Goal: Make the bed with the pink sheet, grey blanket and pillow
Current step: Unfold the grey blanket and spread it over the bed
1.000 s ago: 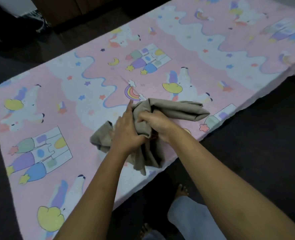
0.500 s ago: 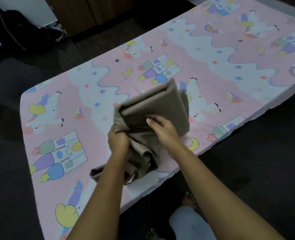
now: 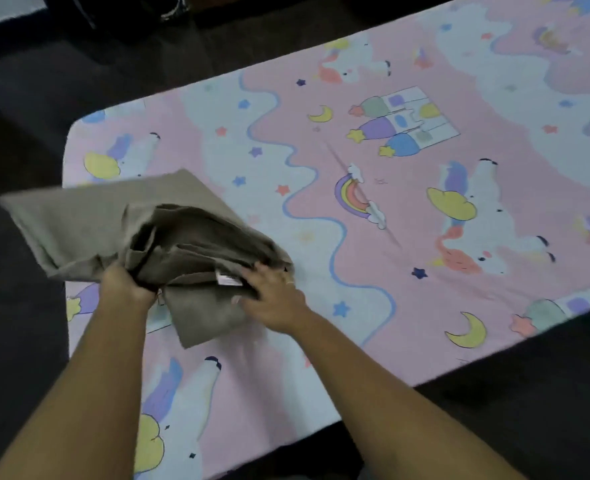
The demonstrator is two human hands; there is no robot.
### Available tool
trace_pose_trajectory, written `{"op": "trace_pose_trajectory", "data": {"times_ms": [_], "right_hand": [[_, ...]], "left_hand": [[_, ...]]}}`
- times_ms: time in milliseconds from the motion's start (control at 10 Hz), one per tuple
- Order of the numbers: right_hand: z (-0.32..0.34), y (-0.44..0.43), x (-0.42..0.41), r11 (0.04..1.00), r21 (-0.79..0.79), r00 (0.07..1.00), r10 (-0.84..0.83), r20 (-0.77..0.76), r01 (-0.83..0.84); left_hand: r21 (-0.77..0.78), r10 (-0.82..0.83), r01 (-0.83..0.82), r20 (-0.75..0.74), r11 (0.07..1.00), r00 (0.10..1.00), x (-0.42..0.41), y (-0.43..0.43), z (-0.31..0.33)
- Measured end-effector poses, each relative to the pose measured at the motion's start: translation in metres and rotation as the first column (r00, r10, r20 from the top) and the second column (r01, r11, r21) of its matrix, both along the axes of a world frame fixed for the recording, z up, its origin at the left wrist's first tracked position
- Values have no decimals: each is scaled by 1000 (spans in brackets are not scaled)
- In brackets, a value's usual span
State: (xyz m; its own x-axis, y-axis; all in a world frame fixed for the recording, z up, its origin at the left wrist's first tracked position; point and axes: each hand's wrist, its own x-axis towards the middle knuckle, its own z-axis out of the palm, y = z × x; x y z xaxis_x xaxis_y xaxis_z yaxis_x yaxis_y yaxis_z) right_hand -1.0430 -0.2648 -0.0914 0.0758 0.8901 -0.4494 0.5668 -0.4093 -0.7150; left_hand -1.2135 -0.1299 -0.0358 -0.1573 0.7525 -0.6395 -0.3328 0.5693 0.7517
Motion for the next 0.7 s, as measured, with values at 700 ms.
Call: {"op": "trace_pose_trajectory", "data": {"times_ms": [700], "right_hand": [[-122,11,80,897,182,571,-402,716,403]], "left_hand": [[259,-283,953,-912,159,295,103,-21,-74]]}}
